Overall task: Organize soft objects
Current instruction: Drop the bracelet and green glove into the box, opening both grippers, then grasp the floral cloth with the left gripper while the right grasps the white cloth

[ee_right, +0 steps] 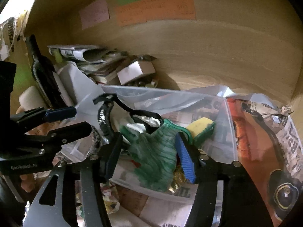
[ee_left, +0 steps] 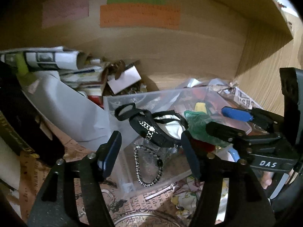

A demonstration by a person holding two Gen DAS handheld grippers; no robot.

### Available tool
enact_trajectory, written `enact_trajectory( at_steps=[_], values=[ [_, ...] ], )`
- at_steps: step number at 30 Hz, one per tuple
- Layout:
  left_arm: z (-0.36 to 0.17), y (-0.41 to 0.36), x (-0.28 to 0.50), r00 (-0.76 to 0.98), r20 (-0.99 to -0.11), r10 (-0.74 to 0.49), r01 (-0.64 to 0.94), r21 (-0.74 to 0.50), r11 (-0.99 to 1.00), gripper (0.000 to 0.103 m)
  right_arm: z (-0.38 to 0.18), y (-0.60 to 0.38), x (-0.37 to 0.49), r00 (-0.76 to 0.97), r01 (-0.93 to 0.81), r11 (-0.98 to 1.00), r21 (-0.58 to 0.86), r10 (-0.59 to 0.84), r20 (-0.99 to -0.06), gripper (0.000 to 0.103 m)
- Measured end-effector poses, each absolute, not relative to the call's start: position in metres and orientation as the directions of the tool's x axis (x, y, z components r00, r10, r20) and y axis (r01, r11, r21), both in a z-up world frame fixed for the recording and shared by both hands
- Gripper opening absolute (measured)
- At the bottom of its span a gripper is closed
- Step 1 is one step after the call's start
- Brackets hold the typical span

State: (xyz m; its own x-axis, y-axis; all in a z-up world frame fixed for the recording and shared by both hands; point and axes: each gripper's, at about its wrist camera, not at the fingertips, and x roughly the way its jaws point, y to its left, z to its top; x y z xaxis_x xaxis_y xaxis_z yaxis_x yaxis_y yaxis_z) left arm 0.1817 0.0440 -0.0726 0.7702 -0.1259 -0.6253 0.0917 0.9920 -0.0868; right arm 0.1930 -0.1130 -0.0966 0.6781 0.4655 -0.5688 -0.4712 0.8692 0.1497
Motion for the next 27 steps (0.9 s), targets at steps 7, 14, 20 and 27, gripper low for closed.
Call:
enact_trajectory(
  at_steps=[7, 14, 20, 27],
  values=[
    [-0.051, 0.053, 0.151, 0.820, -0.561, -0.112, 0.085, -0.074, 0.994, 0.087, -0.070, -0.124, 0.162, 0.743, -0.475, 0.873, 0.112, 0.467, -0.480, 0.082],
    [-0.052, 0.051, 0.123, 0.824, -0.552, -0.129, 0.104, -0.078, 0.992, 0.101, -0.081, -0.137, 0.133, 0.732, -0.474, 0.869, 0.143, 0.479, -0.485, 0.085],
    [-0.082, 0.042, 0.116, 0.770, -0.622, -0.144, 0.126, -0.074, 0.989, 0.101, -0.109, -0.134, 0.115, 0.677, -0.482, 0.861, 0.162, 0.483, -0.555, 0.085],
    [-0.119, 0.035, 0.120, 0.689, -0.710, -0.145, 0.126, -0.080, 0.989, 0.101, -0.134, -0.126, 0.103, 0.608, -0.506, 0.842, 0.186, 0.502, -0.615, 0.085]
  ],
)
